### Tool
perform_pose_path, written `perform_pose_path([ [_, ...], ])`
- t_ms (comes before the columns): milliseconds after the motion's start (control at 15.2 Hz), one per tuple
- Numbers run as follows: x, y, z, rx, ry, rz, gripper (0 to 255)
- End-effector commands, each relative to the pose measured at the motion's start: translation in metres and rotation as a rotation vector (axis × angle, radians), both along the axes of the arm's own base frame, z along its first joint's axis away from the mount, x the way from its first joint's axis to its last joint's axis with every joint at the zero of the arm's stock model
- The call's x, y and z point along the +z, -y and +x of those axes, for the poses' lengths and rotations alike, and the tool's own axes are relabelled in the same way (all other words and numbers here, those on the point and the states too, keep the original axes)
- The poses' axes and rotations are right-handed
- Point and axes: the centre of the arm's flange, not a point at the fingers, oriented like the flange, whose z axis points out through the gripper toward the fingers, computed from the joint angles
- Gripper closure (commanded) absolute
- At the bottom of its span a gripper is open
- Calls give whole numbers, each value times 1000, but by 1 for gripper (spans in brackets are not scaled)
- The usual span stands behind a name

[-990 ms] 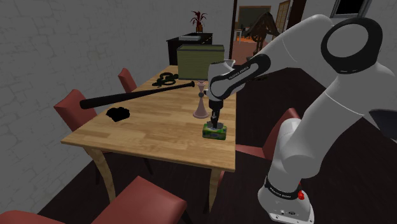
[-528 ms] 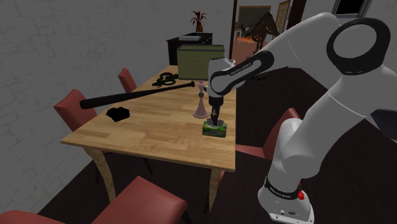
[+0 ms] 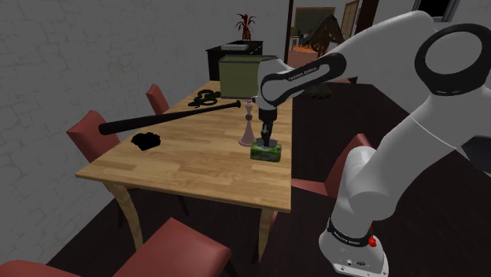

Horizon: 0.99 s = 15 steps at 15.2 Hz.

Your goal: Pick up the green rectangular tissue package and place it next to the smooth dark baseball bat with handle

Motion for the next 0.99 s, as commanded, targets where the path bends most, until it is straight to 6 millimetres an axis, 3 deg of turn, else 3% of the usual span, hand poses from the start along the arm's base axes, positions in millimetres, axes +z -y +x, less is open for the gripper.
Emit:
perform_pose_path([
  [0, 10, 0, -1, 0, 0, 0, 255],
  [924, 84, 0, -1, 0, 0, 0, 255],
])
